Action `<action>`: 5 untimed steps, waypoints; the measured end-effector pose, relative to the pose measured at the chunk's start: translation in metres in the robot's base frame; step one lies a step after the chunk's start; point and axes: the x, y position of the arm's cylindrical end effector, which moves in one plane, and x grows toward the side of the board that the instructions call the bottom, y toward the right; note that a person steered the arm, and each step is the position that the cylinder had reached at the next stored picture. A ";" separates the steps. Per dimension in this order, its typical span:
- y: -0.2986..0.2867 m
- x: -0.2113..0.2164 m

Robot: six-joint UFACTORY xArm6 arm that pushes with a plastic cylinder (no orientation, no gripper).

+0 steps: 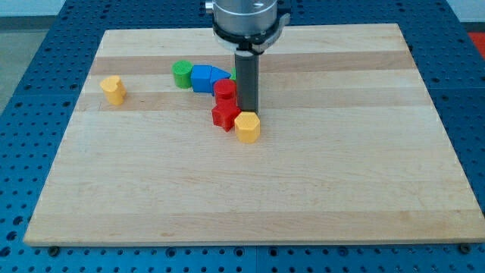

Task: Push the yellow hexagon into the yellow heart

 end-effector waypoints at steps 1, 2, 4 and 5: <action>0.017 0.001; 0.037 0.023; 0.012 0.074; 0.087 0.063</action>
